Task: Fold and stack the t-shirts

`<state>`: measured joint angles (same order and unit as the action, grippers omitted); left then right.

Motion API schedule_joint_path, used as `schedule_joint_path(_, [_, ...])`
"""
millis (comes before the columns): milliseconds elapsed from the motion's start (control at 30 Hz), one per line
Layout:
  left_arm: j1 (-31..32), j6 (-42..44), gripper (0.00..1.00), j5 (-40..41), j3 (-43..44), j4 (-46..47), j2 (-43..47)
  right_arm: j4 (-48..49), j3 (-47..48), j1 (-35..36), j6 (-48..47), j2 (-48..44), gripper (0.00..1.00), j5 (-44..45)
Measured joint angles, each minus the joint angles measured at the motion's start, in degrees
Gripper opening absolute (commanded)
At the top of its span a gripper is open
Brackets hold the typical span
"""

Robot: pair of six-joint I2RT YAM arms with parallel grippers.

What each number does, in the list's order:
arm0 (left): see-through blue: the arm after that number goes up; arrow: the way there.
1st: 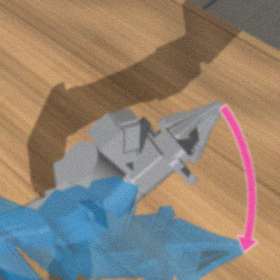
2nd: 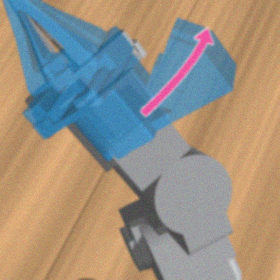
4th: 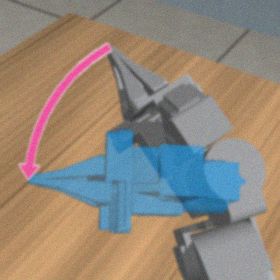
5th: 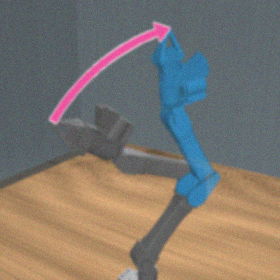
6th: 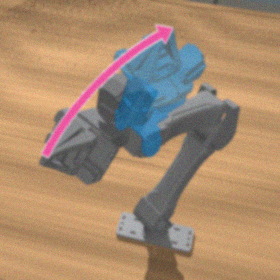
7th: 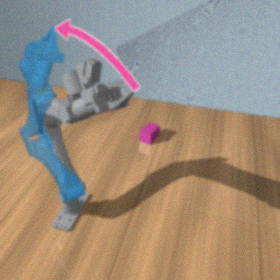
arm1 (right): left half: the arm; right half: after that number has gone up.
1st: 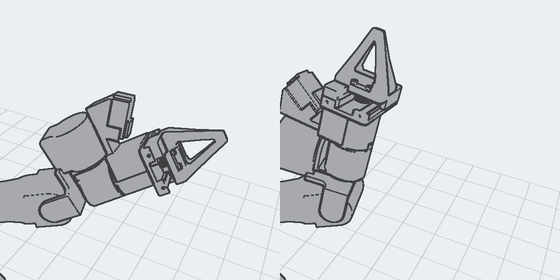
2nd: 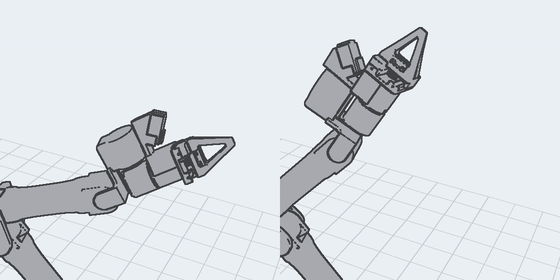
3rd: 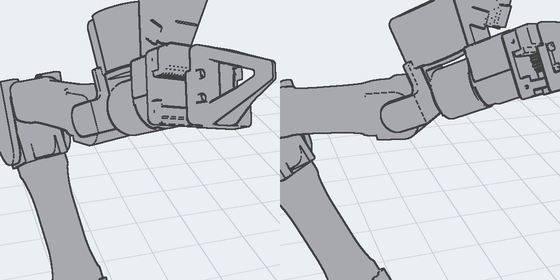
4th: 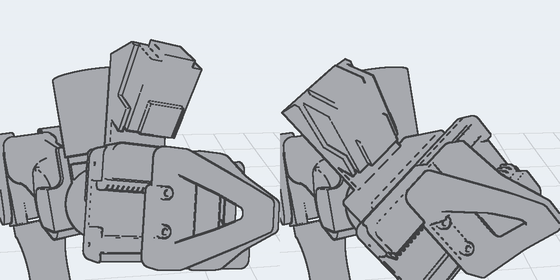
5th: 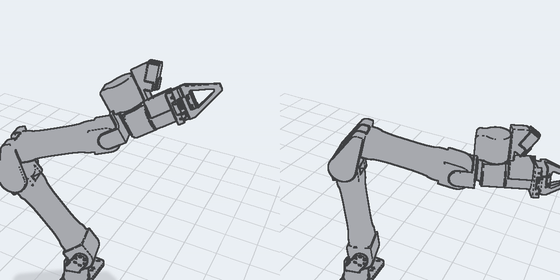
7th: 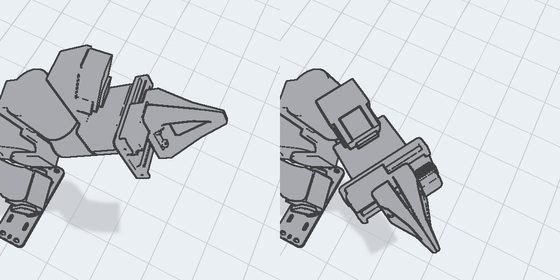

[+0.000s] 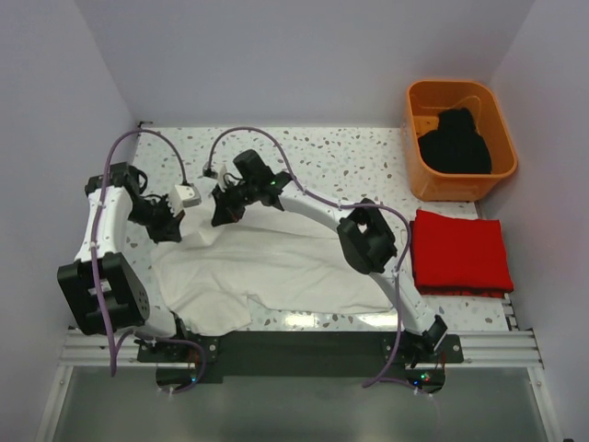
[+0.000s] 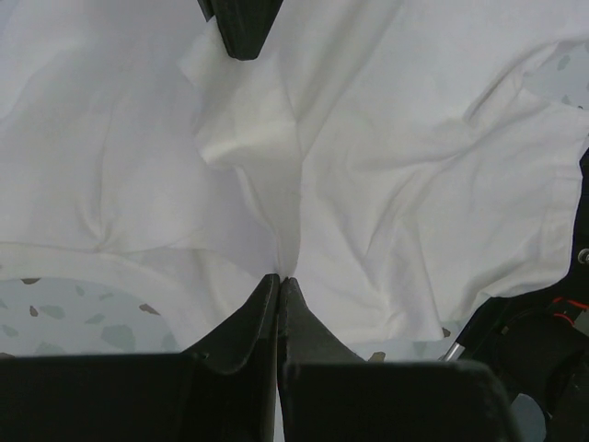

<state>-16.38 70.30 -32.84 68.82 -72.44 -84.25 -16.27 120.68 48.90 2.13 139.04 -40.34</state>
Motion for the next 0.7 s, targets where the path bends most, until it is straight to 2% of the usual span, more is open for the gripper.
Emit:
schedule_joint_path(333, [2.8, 1.3, 0.0, 0.4, -1.9, -1.3, 6.1, -0.4, -6.0, -0.1, -2.3, -2.1, 0.0, -2.7])
schedule_joint_path(567, [4.9, 1.5, 0.0, 1.1, -5.0, -2.1, 5.1, -0.8, -7.0, -0.1, -5.0, -2.1, 0.0, -2.8])
schedule_joint_path(700, [5.0, 1.7, 0.19, 1.8, -5.5, -2.1, 3.6, -1.6, -8.7, -0.1, -7.2, -2.1, 0.0, -3.0])
